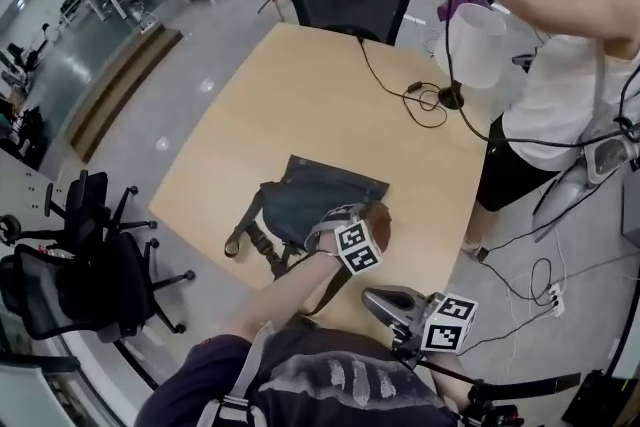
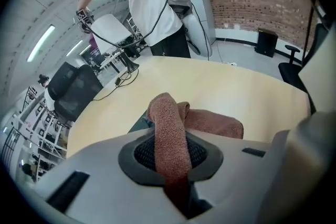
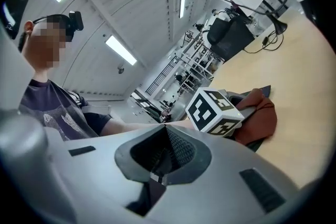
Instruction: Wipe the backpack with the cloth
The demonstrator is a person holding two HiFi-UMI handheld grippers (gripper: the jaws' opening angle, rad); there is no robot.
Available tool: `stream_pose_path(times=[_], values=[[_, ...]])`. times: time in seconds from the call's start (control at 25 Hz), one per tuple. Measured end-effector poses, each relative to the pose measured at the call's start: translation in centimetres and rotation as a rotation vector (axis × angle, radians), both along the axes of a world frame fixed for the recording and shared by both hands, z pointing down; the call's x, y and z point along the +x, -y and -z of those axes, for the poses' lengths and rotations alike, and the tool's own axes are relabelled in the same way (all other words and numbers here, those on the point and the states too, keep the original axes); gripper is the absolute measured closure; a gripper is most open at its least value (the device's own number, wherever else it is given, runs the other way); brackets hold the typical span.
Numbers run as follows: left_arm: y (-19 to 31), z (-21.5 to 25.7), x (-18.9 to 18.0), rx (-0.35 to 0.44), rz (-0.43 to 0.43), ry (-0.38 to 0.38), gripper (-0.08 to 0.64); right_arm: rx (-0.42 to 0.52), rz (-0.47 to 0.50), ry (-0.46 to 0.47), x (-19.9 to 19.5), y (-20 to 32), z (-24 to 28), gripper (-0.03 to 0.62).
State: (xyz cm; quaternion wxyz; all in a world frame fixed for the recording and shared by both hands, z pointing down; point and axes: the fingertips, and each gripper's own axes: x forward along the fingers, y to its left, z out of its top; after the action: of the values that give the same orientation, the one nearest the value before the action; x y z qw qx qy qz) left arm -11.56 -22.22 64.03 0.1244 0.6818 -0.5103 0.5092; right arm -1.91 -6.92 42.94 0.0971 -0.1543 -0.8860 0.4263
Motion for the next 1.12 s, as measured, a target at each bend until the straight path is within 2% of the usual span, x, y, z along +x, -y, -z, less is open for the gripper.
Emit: stream_pose_path(times=[0.12,0.24,0.48,0.6,0.88,1.12], values=[[-1.9,1.2,-2.4,0.032,0.028,0.023,0.503,0.017,0.076,0.006,-2.0,-0.6,0.4,0.591],[-4.0,1.6,-4.3,0.048,0.029,0.026,0.503,0.022,0.107,-0.001,-3.6,-1.9,0.5,0.591],[-8.5,0.8,-11.4,0.039,0.122,0.017,0.503,0.004,0.082,-0.051,-6.6,-2.6,-1.6,0.591],[-10.3,0.9,-13.9,0.064,0.159,0.006,0.503,-0.011,0.073,-0.072,-8.6,-2.7,-2.2,0.591],[-13.7,0.0,-18.9,0.099,0.21,0.003,0.503,0.089,0.166,-0.059,-14.7,-4.6,-1.7,0.591],[-17.6,0.9,-26.7,0.092,0.366,-0.007,0.503,0.069,0.166,-0.078,-17.7,-5.3,-1.1,0.591]])
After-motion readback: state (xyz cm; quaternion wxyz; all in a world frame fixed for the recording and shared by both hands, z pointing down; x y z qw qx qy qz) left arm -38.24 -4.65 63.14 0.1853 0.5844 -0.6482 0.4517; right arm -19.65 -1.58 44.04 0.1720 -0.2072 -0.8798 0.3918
